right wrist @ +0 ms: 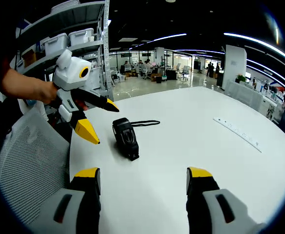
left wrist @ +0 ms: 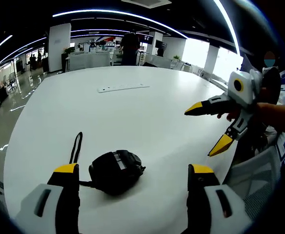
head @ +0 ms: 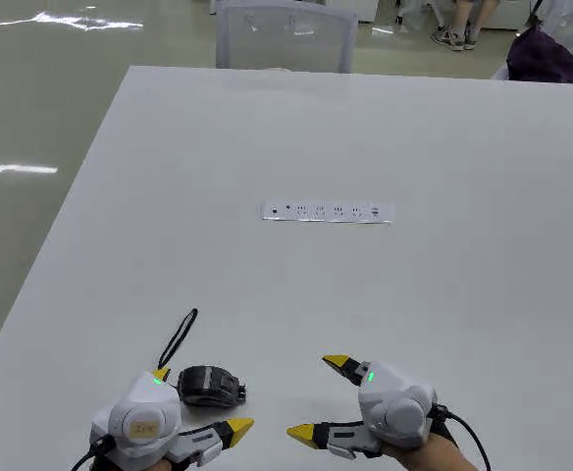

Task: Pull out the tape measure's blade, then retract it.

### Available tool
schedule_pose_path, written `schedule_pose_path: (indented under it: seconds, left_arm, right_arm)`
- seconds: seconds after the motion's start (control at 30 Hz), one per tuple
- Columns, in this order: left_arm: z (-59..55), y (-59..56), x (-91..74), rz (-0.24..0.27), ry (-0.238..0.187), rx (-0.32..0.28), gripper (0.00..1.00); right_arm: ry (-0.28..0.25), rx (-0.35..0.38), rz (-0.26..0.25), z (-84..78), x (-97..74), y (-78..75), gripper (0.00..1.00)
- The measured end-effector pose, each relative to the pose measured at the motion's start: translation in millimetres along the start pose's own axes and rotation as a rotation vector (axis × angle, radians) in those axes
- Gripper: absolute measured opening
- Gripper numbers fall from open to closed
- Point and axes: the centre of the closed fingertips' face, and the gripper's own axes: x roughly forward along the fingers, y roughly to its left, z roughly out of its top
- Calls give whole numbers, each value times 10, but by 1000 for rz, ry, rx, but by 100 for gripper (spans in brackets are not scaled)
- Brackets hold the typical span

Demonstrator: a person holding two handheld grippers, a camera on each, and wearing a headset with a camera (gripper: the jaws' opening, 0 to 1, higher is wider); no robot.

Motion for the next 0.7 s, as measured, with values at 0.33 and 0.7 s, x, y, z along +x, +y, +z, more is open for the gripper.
schedule_pose_path:
  seconds: [0.33, 0.7]
  left_arm:
    - [79, -11, -158, -17, -28, 29, 95]
    - [81, -33, -334, -69, -38, 43, 98]
  right_arm:
    - [1, 62, -71, -44, -239, -49, 79]
    - [-13, 112, -135, -78, -541, -75, 86]
